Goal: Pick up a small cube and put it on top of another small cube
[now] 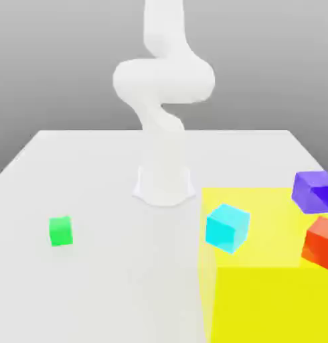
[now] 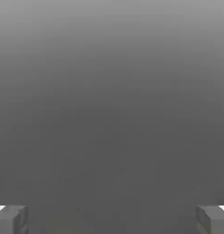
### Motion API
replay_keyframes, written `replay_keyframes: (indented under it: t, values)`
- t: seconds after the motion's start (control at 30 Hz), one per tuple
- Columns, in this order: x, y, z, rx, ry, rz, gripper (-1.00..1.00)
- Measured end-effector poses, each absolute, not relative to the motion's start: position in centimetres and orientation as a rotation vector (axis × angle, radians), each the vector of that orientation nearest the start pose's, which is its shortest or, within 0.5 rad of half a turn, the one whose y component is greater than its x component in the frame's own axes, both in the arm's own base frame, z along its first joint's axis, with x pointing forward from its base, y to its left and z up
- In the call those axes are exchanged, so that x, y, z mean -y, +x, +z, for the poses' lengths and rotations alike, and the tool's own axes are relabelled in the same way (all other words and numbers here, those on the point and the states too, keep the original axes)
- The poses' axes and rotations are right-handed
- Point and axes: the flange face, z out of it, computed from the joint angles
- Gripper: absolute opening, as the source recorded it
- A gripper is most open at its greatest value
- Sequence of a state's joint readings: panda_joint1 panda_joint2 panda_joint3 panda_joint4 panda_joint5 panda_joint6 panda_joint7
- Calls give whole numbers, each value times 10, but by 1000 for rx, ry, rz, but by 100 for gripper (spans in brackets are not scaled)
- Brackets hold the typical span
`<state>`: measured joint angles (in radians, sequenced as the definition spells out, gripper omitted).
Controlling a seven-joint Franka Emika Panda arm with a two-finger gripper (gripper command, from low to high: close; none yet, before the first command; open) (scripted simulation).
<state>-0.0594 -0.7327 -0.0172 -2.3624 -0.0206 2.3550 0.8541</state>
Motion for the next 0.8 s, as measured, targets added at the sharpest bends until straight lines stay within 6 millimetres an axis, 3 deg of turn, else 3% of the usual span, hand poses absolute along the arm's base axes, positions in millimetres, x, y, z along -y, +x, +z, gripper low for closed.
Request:
replay_keyframes:
  t: [0.13, 0.3, 0.4, 0.53, 0.7, 0.8]
  values:
    - [97, 402, 562, -1548, -2380, -803, 0]
    - [174, 389, 443, -1937, -2243, -599, 0]
    - [211, 361, 375, -2154, -2123, -467, 0]
    - [243, 306, 292, -2417, -1920, -280, 0]
    - [252, 224, 205, -2684, -1620, -41, 0]
    - [251, 213, 177, -2717, -1574, -5, 0]
